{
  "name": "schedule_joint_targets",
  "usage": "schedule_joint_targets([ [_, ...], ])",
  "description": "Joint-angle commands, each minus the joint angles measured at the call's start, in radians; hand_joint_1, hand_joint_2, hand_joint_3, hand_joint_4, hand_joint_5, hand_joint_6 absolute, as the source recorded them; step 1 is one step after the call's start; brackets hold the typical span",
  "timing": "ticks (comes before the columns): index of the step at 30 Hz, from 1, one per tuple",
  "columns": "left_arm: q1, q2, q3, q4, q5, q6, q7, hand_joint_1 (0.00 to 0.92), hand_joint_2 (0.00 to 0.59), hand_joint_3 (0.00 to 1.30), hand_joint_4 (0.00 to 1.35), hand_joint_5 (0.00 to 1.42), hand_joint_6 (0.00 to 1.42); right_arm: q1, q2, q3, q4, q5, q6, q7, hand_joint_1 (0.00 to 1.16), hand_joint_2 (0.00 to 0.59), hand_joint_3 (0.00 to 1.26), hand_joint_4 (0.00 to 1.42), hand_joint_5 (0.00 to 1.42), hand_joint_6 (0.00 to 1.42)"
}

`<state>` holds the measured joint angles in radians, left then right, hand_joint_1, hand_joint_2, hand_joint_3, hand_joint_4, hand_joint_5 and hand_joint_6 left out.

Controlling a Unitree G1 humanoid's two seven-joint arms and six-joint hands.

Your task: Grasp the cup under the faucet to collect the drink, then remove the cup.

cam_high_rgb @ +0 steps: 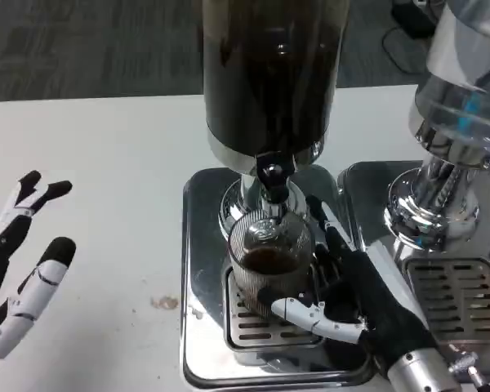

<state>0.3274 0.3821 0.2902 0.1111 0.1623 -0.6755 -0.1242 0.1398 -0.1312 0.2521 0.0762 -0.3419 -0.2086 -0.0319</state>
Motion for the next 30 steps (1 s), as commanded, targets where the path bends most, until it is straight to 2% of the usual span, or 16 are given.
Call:
schedule_joint_targets([
  [1, 0.009, 0.008, -0.01, 0.011, -0.02, 0.023, -0.007, 0.0, 0.245, 0.21, 0.0, 0.05, 0.0, -0.015, 0.02, 0.005, 0.044, 0.0, -0.06, -0.035, 0.72, 0.132, 0.0, 0.0, 0.0, 0.03],
  [13, 0.022, 0.02, -0.004, -0.016, -0.044, 0.057, -0.023, 0.0, 0.245, 0.22, 0.0, 0.05, 0.0, -0.029, 0.057, 0.009, 0.126, 0.014, -0.135, -0.058, 0.76, 0.127, 0.0, 0.0, 0.01, 0.15],
  [22, 0.041, 0.012, 0.003, -0.049, -0.046, 0.082, -0.014, 0.0, 0.245, 0.22, 0.0, 0.06, 0.0, -0.058, 0.06, 0.016, 0.184, 0.047, -0.165, -0.03, 0.8, 0.12, 0.0, 0.0, 0.11, 0.25],
  [30, 0.05, 0.01, 0.005, -0.063, -0.052, 0.097, -0.015, 0.0, 0.245, 0.23, 0.0, 0.06, 0.0, -0.068, 0.059, 0.023, 0.203, 0.052, -0.177, -0.012, 0.83, 0.117, 0.0, 0.08, 0.2, 0.34],
])
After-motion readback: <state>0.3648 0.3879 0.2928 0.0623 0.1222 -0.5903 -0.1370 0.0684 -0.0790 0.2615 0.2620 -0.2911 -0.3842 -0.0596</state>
